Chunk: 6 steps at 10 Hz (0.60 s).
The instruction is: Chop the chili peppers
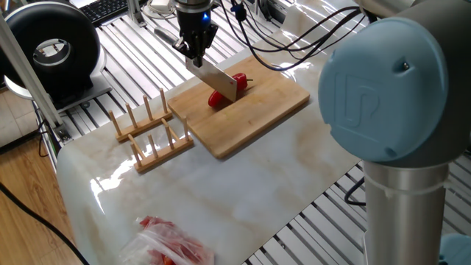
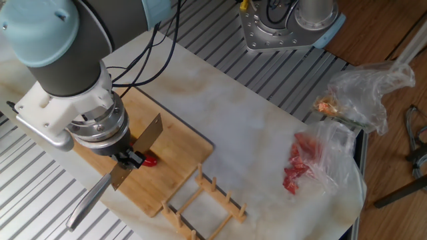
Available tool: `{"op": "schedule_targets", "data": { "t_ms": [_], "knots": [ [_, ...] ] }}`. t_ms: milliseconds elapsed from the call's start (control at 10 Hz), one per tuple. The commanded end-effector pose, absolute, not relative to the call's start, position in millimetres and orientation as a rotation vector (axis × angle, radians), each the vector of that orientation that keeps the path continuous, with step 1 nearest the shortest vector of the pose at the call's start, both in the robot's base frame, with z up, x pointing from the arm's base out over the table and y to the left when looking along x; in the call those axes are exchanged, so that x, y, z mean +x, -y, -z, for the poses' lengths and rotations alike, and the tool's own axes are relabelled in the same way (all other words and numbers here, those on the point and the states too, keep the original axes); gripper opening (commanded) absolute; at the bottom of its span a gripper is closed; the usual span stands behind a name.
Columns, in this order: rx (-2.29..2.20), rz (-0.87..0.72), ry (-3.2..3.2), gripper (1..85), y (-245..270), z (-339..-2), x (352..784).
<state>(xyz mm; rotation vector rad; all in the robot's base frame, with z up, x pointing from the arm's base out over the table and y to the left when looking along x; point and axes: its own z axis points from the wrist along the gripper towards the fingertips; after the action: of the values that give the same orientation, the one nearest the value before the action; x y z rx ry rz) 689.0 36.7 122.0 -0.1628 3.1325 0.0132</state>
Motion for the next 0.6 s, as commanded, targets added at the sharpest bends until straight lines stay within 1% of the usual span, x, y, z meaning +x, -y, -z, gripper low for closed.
{"op": "schedule_targets", "data": {
  "t_ms": [0,500],
  "knots": [
    [-0.143,-0.049,-3.125,1.3,-41.1,-122.1,691.5],
    [-0.182,-0.057,-3.141,1.3,-38.8,-113.6,690.0]
  ]
}}
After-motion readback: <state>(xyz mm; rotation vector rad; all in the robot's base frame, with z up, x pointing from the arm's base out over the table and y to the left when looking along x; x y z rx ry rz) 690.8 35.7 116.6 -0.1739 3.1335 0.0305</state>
